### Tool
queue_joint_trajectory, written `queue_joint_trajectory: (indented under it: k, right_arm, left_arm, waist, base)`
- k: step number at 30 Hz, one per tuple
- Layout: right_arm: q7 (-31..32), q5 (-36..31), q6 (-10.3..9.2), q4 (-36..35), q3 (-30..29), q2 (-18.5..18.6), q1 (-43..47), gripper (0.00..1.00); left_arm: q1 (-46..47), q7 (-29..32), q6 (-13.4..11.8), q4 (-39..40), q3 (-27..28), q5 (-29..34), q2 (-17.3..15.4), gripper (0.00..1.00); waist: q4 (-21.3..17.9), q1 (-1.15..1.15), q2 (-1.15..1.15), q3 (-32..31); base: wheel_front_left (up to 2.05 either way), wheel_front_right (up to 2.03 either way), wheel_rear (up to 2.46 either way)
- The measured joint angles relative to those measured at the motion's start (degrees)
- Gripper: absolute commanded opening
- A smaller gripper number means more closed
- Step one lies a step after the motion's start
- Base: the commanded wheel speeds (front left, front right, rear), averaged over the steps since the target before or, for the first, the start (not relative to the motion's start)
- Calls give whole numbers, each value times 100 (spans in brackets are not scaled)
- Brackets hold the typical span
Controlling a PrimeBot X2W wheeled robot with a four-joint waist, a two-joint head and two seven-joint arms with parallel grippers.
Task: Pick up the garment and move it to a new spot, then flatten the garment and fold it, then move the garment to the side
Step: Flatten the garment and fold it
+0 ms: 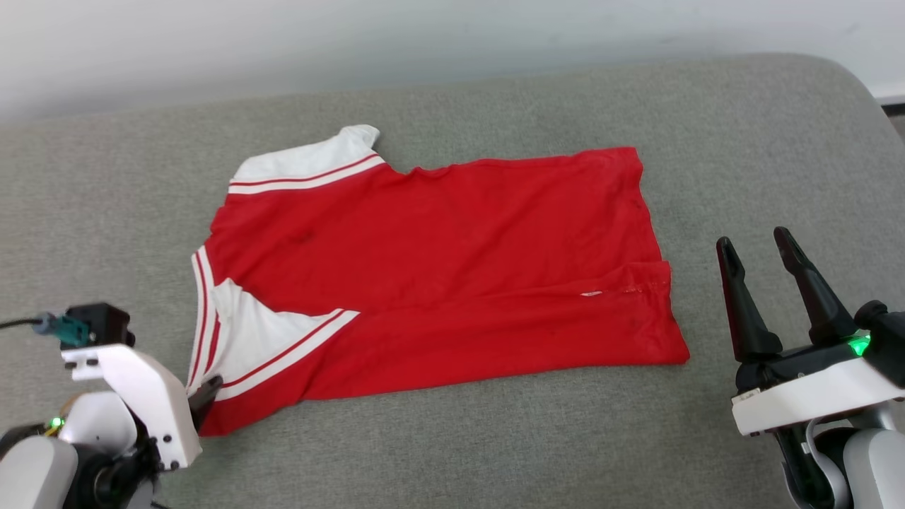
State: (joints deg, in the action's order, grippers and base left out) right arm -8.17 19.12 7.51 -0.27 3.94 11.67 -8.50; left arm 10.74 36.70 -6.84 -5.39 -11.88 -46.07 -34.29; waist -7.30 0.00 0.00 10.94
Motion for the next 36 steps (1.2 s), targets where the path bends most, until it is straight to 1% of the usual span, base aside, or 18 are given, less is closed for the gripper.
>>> queue_joint_trajectory:
  k: [3, 8, 9, 10, 11, 12, 17, 20, 23, 25, 28, 31, 34, 36]
  right_arm:
    - [26, -27, 0, -157, -44, -97, 35, 100]
    - [100, -37, 0, -254, -67, -188, 35, 100]
    - [115, -36, 0, -257, -80, -194, 35, 100]
    - [149, -36, 0, -256, -112, -196, 36, 100]
    - [168, -30, 0, -255, -142, -194, 39, 100]
    - [213, -3, 0, -255, -193, -192, 51, 100]
    - [450, 142, 0, -256, -532, -79, 155, 100]
    - [748, 242, 0, -254, -711, 26, 186, 100]
    - [1361, 413, 0, -118, -832, 220, 219, 100]
    - [1878, 564, 0, 5, -855, 339, 215, 100]
    - [2776, 782, 0, 246, -770, 530, 205, 100]
    - [3515, 973, 0, 392, -642, 655, 89, 100]
    - [4040, 1124, 0, 494, -448, 664, -119, 100]
    - [4264, 1190, 0, 597, -307, 666, -285, 100]
  left_arm:
    - [-248, 209, -158, 166, 26, -133, -7, 100]
    - [-336, 297, -268, 113, 92, -296, 59, 100]
    - [-330, 294, -266, 69, 98, -331, 88, 85]
    - [-320, 294, -247, 32, 103, -365, 102, 46]
    - [-309, 290, -221, 5, 103, -387, 119, 19]
    - [-302, 277, -200, -25, 109, -416, 133, 0]
    - [-257, 56, -15, -164, 99, -464, 263, 0]
    - [-250, -212, 13, -142, 108, -343, 269, 0]
    - [-224, -476, -29, 49, 172, -185, 248, 0]
    - [-186, -595, -73, 258, 196, -91, 235, 0]
    - [-127, -670, -126, 557, 159, 26, 237, 0]
    - [-44, -721, -165, 818, 101, 146, 245, 0]
    - [80, -724, -183, 1027, 5, 231, 276, 0]
    - [164, -723, -199, 1104, -77, 277, 328, 0]
  waist:
    - [-67, 0, 0, 133]
    - [-179, 0, 0, 323]
    - [-201, 0, 0, 347]
    - [-220, 0, 0, 365]
    - [-236, 0, 0, 375]
    - [-245, 0, 0, 377]
    - [-206, 0, 0, 309]
    - [-144, 0, 0, 244]
    - [-54, 0, 0, 193]
    - [17, 0, 0, 181]
    - [133, 0, 0, 199]
    - [234, 0, 0, 274]
    - [326, 0, 0, 388]
    - [387, 0, 0, 478]
  base:
    - [0, 0, 0]
    - [0, 0, 0]
    - [0, 0, 0]
    - [0, 0, 0]
    - [0, 0, 0]
    - [0, 0, 0]
    - [0, 0, 0]
    - [0, 0, 0]
    - [0, 0, 0]
    - [0, 0, 0]
    - [0, 0, 0]
    - [0, 0, 0]
    - [0, 0, 0]
    - [0, 0, 0]
